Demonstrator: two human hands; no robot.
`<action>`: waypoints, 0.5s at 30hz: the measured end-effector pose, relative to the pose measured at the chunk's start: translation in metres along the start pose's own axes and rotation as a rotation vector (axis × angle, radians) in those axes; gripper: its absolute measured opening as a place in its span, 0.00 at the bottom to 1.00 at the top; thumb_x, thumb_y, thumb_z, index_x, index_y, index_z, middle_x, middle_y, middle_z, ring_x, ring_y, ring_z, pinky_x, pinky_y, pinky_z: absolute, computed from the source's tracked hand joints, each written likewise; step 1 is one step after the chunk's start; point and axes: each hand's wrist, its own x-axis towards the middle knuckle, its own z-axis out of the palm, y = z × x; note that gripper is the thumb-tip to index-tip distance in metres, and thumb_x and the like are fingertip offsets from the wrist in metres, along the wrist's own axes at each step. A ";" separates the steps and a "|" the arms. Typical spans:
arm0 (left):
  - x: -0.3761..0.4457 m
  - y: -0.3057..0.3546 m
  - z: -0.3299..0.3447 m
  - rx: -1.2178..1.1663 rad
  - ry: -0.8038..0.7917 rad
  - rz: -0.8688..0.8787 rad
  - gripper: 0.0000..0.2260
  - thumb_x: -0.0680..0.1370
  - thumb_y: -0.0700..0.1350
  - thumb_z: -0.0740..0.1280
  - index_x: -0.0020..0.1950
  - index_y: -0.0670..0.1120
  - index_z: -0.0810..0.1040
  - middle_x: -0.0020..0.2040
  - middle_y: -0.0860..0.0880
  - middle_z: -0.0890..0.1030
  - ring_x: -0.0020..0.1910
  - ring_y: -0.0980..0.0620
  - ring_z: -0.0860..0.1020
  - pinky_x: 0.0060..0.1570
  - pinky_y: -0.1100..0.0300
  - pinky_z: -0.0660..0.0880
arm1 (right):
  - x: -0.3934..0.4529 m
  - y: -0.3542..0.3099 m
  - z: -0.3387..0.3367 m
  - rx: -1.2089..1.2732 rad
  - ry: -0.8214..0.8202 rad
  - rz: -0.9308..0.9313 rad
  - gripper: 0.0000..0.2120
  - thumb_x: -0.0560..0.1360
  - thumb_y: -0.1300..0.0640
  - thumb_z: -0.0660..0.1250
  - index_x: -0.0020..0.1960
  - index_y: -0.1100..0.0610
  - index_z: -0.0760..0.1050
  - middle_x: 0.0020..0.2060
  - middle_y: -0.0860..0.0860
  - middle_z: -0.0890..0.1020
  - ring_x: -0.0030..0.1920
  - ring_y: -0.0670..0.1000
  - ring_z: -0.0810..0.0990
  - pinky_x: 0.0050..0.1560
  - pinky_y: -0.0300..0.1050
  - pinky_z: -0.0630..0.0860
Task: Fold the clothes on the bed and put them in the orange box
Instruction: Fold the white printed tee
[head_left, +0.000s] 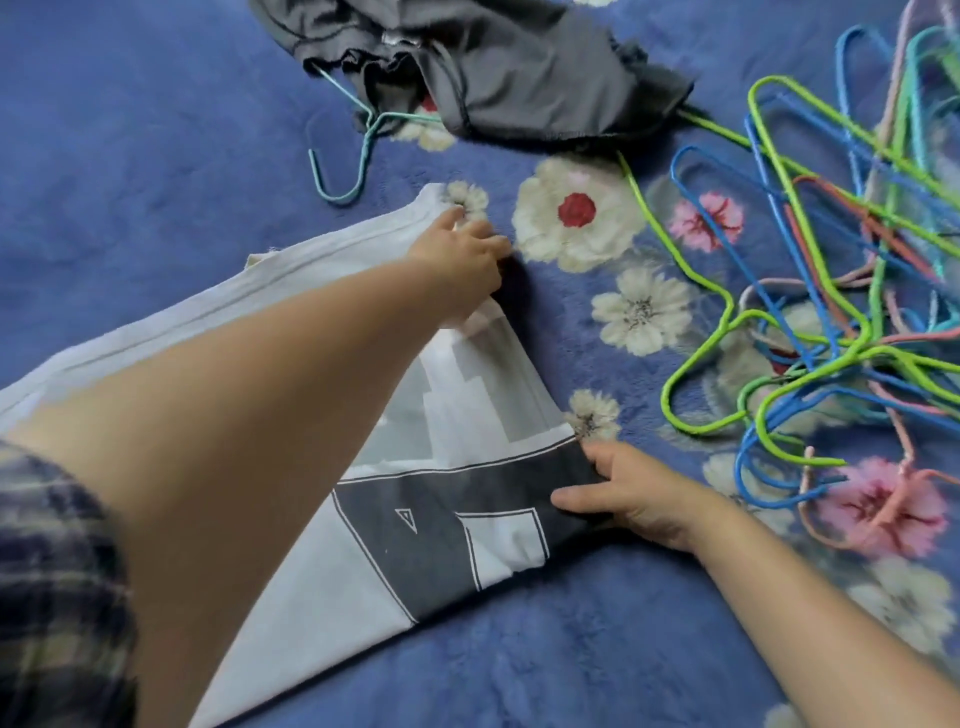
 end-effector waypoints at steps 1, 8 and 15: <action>0.000 -0.001 -0.002 0.031 -0.033 -0.005 0.17 0.76 0.41 0.62 0.65 0.50 0.73 0.68 0.50 0.64 0.70 0.48 0.60 0.70 0.51 0.53 | -0.001 0.000 -0.001 0.046 -0.023 0.010 0.16 0.62 0.61 0.69 0.50 0.60 0.76 0.42 0.51 0.84 0.42 0.48 0.82 0.41 0.43 0.80; -0.021 -0.011 -0.006 -0.024 0.012 -0.093 0.14 0.76 0.36 0.59 0.59 0.48 0.73 0.58 0.50 0.75 0.64 0.48 0.67 0.62 0.53 0.62 | -0.005 0.002 -0.004 0.205 -0.101 -0.022 0.30 0.50 0.58 0.82 0.49 0.60 0.76 0.40 0.53 0.85 0.40 0.49 0.83 0.36 0.41 0.80; -0.071 -0.029 -0.002 -0.109 0.128 -0.229 0.15 0.76 0.36 0.58 0.58 0.48 0.77 0.58 0.47 0.72 0.62 0.46 0.66 0.54 0.55 0.64 | -0.011 -0.015 0.025 0.166 -0.194 -0.040 0.35 0.42 0.53 0.83 0.48 0.59 0.79 0.41 0.53 0.84 0.40 0.50 0.83 0.39 0.43 0.79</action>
